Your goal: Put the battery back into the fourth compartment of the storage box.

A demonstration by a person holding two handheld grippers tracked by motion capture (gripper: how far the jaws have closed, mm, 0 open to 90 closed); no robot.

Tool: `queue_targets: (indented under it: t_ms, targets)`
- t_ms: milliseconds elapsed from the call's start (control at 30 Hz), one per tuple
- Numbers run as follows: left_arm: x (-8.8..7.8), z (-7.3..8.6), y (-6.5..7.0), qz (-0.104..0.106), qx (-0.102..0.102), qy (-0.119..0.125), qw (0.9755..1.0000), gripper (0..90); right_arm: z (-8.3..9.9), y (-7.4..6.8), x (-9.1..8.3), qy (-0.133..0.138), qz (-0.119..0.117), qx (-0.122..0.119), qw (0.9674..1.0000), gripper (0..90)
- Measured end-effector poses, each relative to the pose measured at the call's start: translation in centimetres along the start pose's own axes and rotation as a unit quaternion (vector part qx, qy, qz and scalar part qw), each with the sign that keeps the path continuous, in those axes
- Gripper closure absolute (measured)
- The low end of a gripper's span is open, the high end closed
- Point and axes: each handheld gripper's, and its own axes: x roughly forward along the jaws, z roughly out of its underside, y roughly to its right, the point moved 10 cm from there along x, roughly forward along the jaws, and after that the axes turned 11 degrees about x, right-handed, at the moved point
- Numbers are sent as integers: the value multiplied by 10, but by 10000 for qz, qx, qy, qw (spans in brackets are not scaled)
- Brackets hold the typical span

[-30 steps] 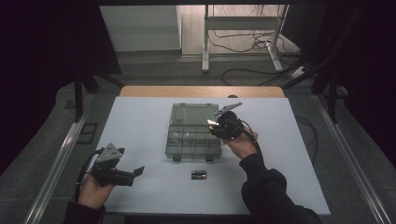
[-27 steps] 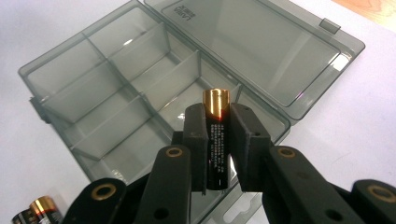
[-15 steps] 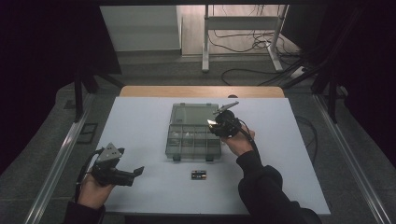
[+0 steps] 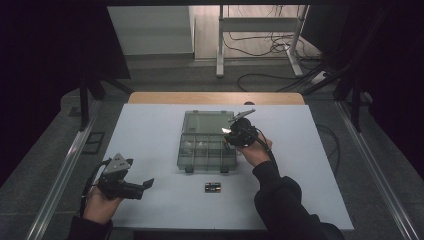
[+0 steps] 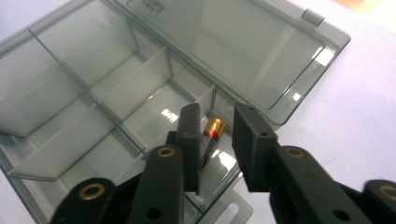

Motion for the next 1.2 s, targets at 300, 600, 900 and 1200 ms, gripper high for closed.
queue_targets:
  t_ms: [300, 600, 900, 1200]
  targets:
    - [0, 0, 0, 3, 15, -11, 10000, 0, 1, -3, -8, 17, -15, -71, 10000, 514]
    - [0, 0, 1, 3, 24, -18, 10000, 0, 3, -13, -21, -32, -244, -119, 9996, 360]
    - [0, 0, 1, 3, 19, -17, 10000, 0, 5, -21, -30, 63, -156, -402, 9991, 149]
    - [0, 0, 0, -2, 16, -19, 10000, 0, 6, -27, -40, 176, -292, -337, 9989, 35]
